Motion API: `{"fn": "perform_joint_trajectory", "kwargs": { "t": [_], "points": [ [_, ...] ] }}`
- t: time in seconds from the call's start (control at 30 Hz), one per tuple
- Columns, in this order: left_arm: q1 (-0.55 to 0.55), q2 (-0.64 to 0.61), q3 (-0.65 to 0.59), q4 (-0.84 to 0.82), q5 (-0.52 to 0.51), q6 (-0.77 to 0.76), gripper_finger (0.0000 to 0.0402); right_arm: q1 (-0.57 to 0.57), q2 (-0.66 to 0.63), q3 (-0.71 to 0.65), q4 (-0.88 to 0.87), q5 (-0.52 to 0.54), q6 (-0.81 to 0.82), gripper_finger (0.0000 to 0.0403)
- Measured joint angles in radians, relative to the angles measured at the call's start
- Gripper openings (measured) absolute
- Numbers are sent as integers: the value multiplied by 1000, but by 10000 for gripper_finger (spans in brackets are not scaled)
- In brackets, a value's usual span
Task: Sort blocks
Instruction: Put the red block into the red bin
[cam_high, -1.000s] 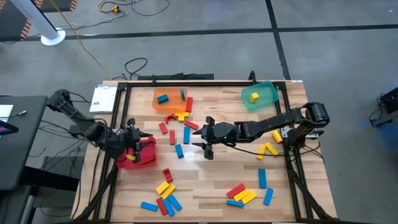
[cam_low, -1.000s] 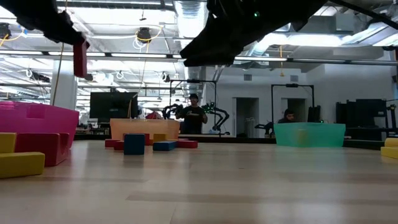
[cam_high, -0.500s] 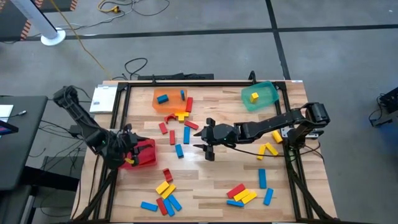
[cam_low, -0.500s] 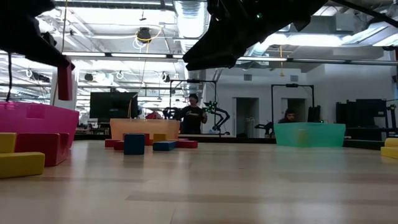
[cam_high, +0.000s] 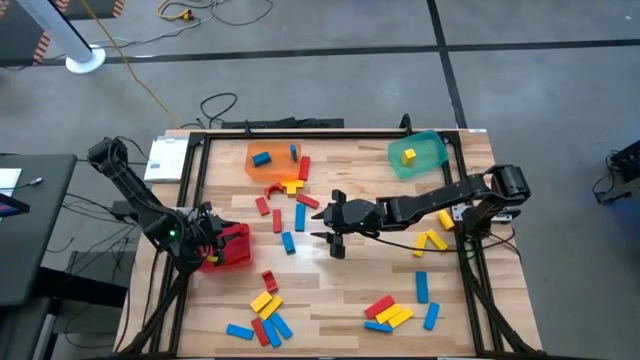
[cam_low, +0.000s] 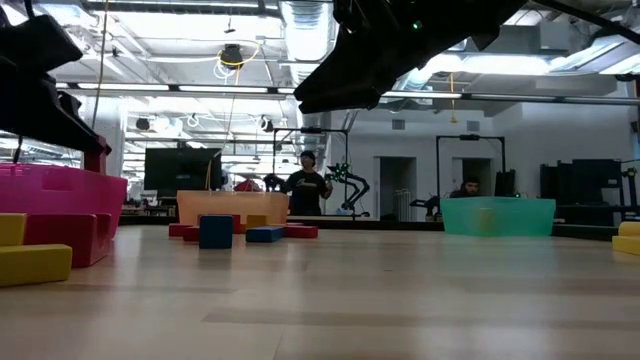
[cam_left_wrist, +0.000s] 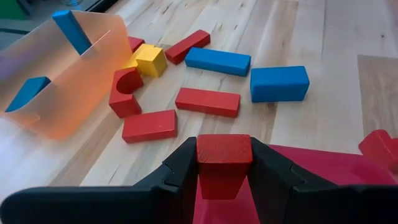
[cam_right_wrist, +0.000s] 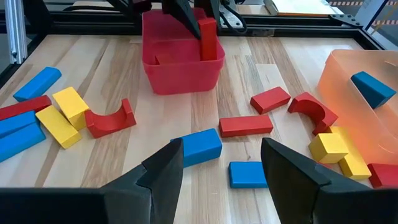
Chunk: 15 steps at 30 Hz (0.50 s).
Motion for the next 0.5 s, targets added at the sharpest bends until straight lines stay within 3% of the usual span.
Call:
{"fn": "perform_joint_trajectory", "kwargs": {
  "t": [0.23, 0.5],
  "points": [
    [0, 0, -50, 124, -5, 93, 115, 0, 0, 0, 0, 0, 0, 226],
    [0, 0, -60, 117, -17, 84, 115, 0, 0, 0, 0, 0, 5, 226]
  ]
}}
